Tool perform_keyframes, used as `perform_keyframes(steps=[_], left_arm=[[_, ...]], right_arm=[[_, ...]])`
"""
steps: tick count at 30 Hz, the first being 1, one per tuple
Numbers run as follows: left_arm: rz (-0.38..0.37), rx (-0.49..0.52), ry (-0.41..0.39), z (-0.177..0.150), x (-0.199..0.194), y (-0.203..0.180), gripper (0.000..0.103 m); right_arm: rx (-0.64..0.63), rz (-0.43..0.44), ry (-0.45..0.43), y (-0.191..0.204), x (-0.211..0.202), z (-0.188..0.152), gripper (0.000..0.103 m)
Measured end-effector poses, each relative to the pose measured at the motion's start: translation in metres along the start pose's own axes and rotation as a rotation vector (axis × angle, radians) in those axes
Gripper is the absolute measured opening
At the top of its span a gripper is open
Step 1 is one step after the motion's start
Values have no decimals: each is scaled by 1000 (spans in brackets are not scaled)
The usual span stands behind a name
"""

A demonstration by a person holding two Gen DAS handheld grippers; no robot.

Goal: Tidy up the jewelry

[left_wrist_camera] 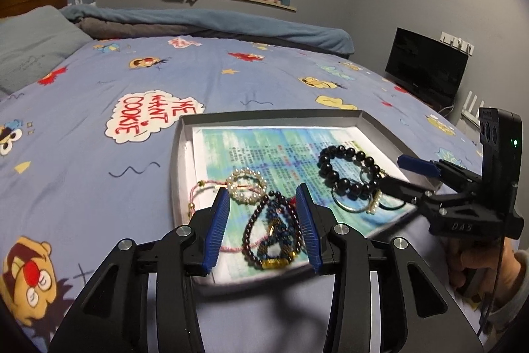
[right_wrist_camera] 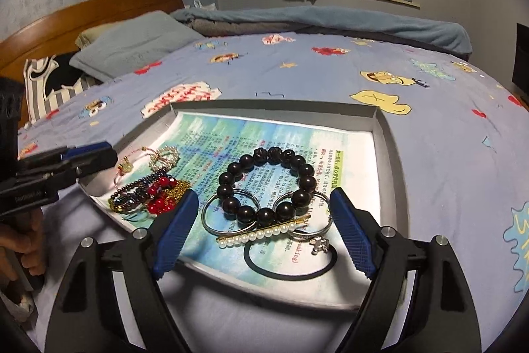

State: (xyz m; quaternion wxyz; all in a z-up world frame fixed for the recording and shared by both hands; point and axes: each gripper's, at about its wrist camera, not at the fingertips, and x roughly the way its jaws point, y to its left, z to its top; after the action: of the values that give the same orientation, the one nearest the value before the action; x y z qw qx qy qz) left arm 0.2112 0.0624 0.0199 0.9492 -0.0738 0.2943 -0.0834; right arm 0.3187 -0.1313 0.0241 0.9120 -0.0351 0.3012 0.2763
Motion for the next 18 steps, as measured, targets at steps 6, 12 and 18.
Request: perform_keyframes(steps=[6,12,18], left_arm=[[4,23,-43,-15,-19,-9,78],[0,5,-65,-21,-32,-12,81],[10,8,-103,-28,-41,-21,95]], right_arm=[[18,-4,-93,-2,-24,-7,81],[22,-19,-106,-1,-37,-14,81],[23,-24,-111,1,-47,-24,82]])
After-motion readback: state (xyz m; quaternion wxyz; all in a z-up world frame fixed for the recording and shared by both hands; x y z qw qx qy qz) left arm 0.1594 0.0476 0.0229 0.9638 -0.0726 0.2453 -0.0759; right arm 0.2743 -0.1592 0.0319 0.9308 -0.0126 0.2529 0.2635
